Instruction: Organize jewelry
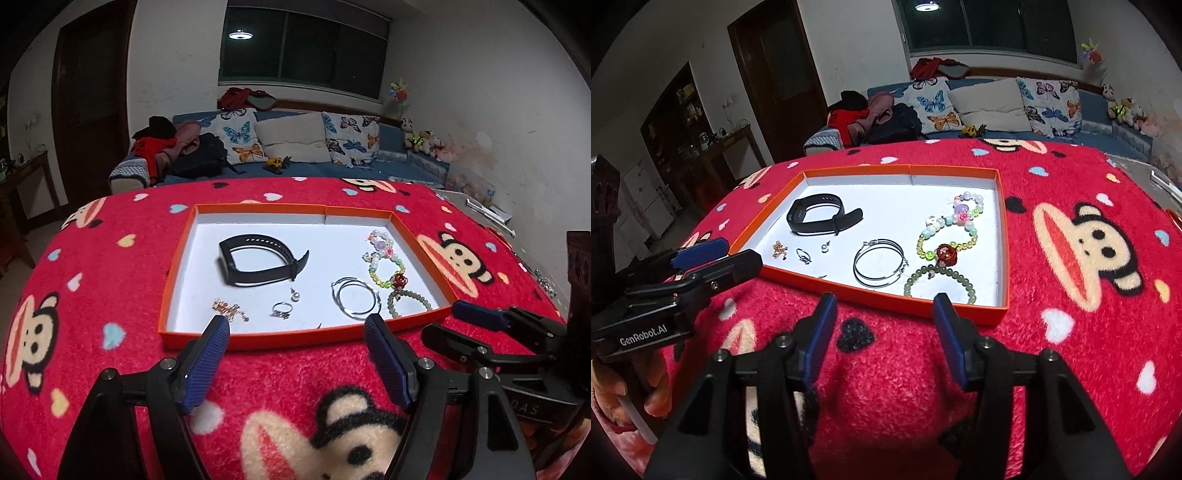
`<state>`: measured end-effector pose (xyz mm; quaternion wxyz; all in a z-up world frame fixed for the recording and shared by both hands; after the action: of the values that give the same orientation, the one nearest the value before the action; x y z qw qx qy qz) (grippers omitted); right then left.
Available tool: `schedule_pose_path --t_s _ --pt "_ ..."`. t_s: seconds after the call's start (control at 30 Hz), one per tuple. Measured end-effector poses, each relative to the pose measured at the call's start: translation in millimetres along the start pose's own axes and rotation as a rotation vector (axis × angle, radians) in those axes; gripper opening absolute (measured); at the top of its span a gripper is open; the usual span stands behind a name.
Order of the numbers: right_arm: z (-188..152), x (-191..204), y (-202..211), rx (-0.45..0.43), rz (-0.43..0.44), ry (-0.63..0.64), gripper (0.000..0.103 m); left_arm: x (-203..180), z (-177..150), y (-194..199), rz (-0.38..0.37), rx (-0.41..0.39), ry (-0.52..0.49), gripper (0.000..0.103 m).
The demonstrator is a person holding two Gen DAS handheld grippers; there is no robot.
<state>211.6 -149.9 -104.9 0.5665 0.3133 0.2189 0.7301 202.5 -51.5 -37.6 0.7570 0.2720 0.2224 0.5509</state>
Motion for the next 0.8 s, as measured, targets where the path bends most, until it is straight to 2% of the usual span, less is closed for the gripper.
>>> schedule_pose_path --t_s 0.03,0.2,0.5,0.8 --pt "-2.1 1.5 0.9 -0.008 -0.015 0.012 0.066 1.3 -2.1 1.5 0.011 -0.002 -0.006 0.082" --pt "-9.1 5.3 4.2 -0.035 -0.053 0.049 0.065 6.8 -15.5 5.2 0.048 0.003 -0.013 0.086" --pt "-13.4 1.6 10.7 -0.071 -0.067 0.024 0.072 14.3 -33.9 8.4 0.066 0.001 0.011 0.087" --pt "-19.0 2.0 13.9 -0.074 -0.072 0.035 0.073 15.6 -51.6 12.4 0.123 -0.008 -0.022 0.094"
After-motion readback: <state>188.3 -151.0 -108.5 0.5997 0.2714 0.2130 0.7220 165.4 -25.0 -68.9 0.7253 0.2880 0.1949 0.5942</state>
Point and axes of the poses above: each gripper's, at about its wrist camera, not at the fingertips, and y roughly against the way its jaws point, x to its left, z to its top, the point moved 7 cm from there along -y, roughly the way its jaws point, and after that the axes turned 5 degrees about -y, right-handed, at the moved point
